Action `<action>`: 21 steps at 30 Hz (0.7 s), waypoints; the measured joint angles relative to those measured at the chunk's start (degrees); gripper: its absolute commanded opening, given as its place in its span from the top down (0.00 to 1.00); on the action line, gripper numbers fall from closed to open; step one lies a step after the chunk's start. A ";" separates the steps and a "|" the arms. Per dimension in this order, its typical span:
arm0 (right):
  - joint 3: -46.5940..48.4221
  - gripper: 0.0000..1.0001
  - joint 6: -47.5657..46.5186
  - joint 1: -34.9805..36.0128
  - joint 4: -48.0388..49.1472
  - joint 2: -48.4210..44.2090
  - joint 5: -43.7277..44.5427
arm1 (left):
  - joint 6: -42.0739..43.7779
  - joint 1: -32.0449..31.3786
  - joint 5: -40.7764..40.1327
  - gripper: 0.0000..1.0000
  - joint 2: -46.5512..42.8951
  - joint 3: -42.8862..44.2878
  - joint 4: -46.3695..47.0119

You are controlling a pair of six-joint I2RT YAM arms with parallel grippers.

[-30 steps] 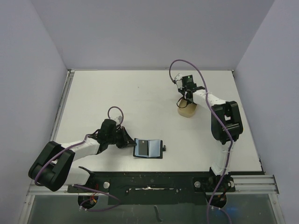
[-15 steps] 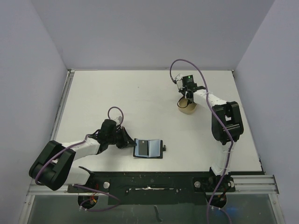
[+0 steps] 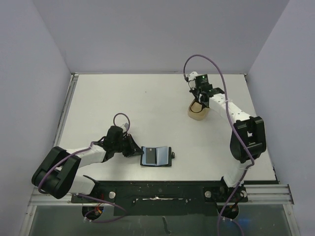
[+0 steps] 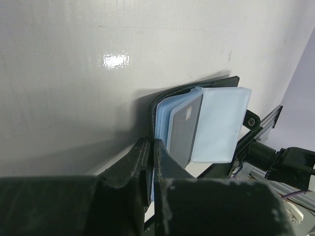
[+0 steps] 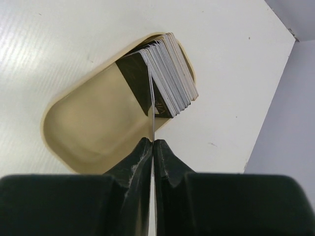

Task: Put the credit cards into the card holder
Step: Pick up the credit card from the storage box, then adjust the card holder at the center of the board.

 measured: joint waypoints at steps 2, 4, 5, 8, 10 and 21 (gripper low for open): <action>0.00 1.00 2.12 0.72 -1.38 -1.75 -0.02 | -0.15 0.00 -0.20 0.94 0.00 0.04 -0.15; 0.00 1.00 4.76 1.68 -3.04 -3.41 -0.02 | -0.20 0.00 -0.57 0.91 0.00 0.22 -0.79; -0.02 1.00 6.40 2.34 -4.07 -4.37 -0.07 | -0.22 0.00 -0.90 0.88 -0.02 0.48 -1.36; -0.96 1.00 12.79 4.85 -5.84 -8.50 -0.79 | 0.07 0.00 -1.77 0.79 -0.24 1.77 -3.17; -2.60 1.00 16.76 6.64 -5.81 -11.93 -1.70 | 0.17 0.00 -2.47 0.74 -0.57 2.93 -4.50; -19.87 1.00 38.58 21.99 -0.76 -26.67 -8.15 | 0.57 -0.02 -5.95 0.53 -5.99 6.36 -10.36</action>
